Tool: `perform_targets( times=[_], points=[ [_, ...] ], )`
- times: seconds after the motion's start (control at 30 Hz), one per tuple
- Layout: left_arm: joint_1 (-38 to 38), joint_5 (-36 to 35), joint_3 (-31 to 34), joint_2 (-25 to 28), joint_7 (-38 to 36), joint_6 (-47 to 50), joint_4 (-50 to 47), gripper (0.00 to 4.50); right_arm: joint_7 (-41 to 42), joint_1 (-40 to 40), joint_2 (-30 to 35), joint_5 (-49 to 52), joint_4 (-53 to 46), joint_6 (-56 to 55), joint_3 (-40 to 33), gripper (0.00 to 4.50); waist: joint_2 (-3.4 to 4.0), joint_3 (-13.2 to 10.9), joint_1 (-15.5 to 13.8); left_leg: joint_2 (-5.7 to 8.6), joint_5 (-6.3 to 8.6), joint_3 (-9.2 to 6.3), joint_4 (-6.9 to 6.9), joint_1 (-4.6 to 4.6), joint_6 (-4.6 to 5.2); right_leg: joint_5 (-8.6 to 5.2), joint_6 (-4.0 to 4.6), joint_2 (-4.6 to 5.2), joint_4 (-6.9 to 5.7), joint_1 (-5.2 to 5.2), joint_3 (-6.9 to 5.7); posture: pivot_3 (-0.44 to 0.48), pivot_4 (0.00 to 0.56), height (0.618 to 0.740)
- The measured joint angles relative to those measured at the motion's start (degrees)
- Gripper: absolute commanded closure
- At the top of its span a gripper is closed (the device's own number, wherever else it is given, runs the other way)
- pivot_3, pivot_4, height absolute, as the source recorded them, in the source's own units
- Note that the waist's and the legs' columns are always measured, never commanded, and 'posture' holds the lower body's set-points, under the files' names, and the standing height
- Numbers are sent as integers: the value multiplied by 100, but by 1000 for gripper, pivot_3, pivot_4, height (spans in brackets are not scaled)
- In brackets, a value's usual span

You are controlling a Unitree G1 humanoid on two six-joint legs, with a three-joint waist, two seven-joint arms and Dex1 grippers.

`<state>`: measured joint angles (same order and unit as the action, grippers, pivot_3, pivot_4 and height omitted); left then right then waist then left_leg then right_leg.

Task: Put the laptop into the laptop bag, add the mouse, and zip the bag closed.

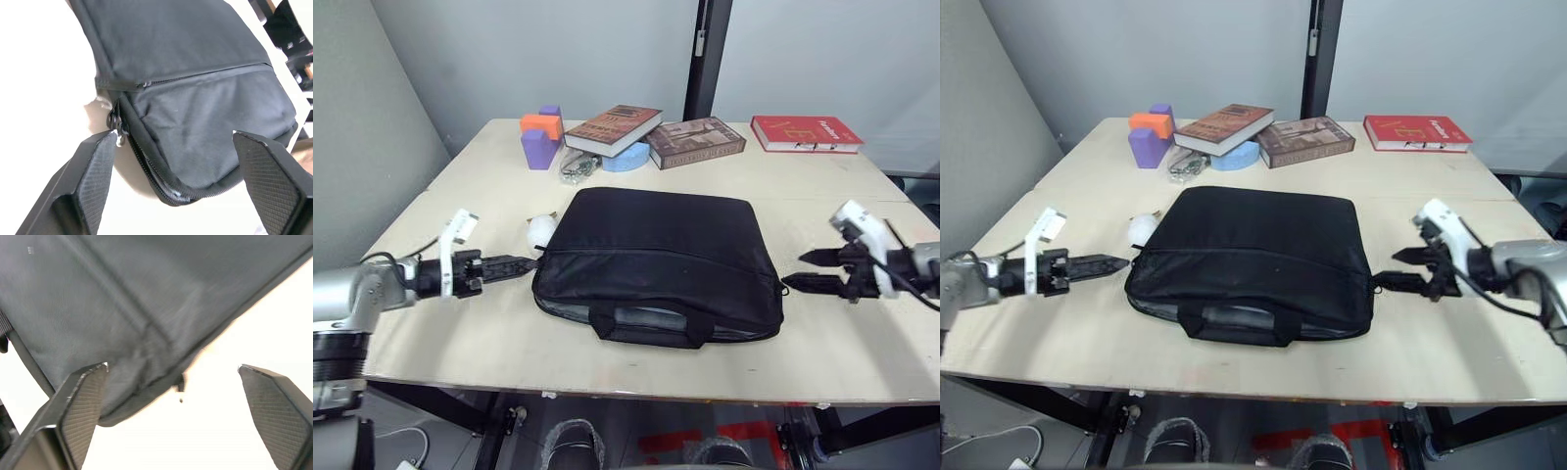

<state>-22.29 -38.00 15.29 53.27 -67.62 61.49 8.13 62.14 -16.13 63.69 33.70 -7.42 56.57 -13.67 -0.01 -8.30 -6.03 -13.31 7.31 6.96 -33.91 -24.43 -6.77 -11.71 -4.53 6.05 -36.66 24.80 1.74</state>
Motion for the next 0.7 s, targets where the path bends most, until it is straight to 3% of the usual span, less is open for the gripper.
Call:
perform_targets(
  times=[0.13,0.3,0.43,0.7],
  points=[
    [-211,14,-80,337,-523,-529,-11,579,188,37,110,294,23,0,-534,35,0,0,-13,0,-1,0,-3,5,3,0,0,0,-9,-1,1,0,150,730],
    [-1269,-280,-192,417,-1031,-856,-653,579,266,-403,95,1052,-505,139,-1057,35,0,1,-64,0,-1,4,-23,3,5,-2,4,3,-29,2,6,0,150,730],
    [-1799,-406,-880,366,-1575,-1142,-1402,579,12,-792,-304,1656,-1129,221,-971,1229,1,3,-51,-2,-1,14,-18,22,5,-2,4,2,-42,2,12,0,150,730],
    [-2332,-385,-1766,-34,-2082,-1639,-1581,579,-583,-1363,-1149,1566,-1371,161,486,3979,2,3,1,-1,-2,17,-21,25,3,-2,4,1,-51,3,20,0,150,730]
  ],
)
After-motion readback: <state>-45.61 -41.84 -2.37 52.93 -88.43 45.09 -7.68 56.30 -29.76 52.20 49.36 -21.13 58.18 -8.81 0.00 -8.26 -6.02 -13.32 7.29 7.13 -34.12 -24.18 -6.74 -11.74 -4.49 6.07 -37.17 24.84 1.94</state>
